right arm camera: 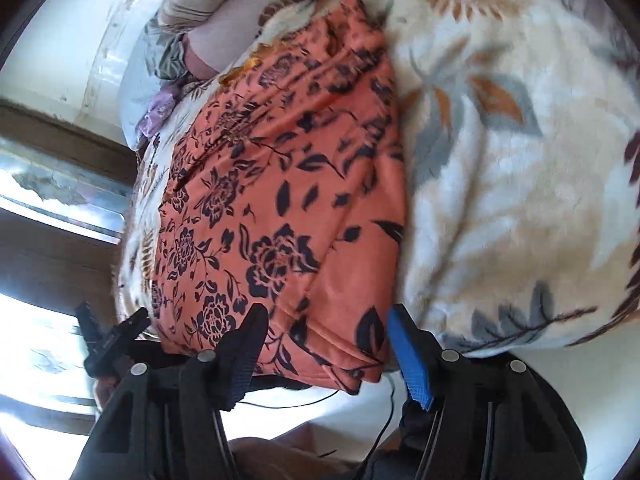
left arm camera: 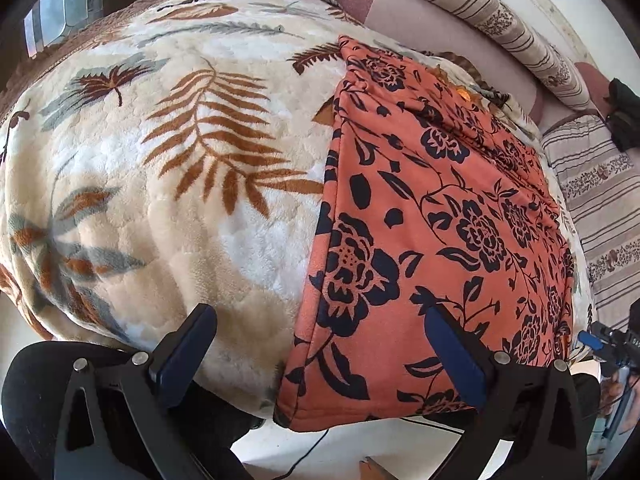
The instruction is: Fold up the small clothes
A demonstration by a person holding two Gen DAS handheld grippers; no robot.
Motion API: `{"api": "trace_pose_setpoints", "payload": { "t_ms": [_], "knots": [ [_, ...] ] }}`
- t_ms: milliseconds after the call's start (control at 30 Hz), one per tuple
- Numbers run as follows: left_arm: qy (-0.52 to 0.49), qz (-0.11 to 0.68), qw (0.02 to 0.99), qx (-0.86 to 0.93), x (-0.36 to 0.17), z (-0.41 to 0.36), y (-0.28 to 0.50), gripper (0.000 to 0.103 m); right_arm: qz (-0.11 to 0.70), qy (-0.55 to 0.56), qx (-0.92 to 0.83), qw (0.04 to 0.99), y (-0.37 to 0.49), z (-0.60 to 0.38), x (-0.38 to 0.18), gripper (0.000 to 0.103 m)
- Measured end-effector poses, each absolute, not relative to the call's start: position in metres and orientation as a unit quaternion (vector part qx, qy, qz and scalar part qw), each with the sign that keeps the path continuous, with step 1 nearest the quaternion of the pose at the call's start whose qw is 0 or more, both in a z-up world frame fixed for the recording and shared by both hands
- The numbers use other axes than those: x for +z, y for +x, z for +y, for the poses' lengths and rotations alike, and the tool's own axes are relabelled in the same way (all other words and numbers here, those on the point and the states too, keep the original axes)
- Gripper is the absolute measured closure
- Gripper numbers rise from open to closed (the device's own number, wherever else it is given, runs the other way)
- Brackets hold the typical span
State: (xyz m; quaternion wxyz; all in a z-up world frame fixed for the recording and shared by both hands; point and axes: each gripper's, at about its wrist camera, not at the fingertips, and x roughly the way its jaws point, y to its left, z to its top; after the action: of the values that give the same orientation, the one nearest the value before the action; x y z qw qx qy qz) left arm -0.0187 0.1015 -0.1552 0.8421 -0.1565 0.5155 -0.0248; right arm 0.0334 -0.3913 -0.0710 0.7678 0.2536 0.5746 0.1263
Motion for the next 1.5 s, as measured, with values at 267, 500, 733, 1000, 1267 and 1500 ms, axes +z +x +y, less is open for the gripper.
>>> {"api": "trace_pose_setpoints", "payload": {
  "t_ms": [267, 500, 733, 1000, 1267, 1500],
  "knots": [
    [-0.125, 0.503, 0.855, -0.02, -0.159, 0.094, -0.018, 0.0, 0.62, 0.086, 0.067, 0.777, 0.058, -0.308, -0.076, 0.023],
    [-0.131, 0.477, 0.869, -0.011, -0.148, 0.108, -0.032, 0.0, 0.614, 0.054, -0.023, 0.787, 0.035, -0.35, -0.087, 0.082],
    [-0.135, 0.484, 0.865, -0.005, -0.148, 0.116, -0.035, 0.0, 0.598, 0.239, 0.011, 0.765, 0.016, -0.412, -0.093, 0.08],
    [-0.139, 0.487, 0.862, -0.002, -0.143, 0.12, -0.045, 0.0, 0.586, 0.285, 0.028, 0.758, 0.016, -0.415, -0.096, 0.066],
    [-0.126, 0.547, 0.827, -0.024, -0.164, 0.108, -0.04, 0.0, 0.569, 0.292, 0.034, 0.768, 0.018, -0.417, -0.092, 0.042],
    [-0.135, 0.598, 0.79, -0.021, -0.193, 0.103, -0.034, 0.02, 0.568, 0.291, 0.035, 0.77, 0.018, -0.418, -0.094, 0.045]
  ]
}}
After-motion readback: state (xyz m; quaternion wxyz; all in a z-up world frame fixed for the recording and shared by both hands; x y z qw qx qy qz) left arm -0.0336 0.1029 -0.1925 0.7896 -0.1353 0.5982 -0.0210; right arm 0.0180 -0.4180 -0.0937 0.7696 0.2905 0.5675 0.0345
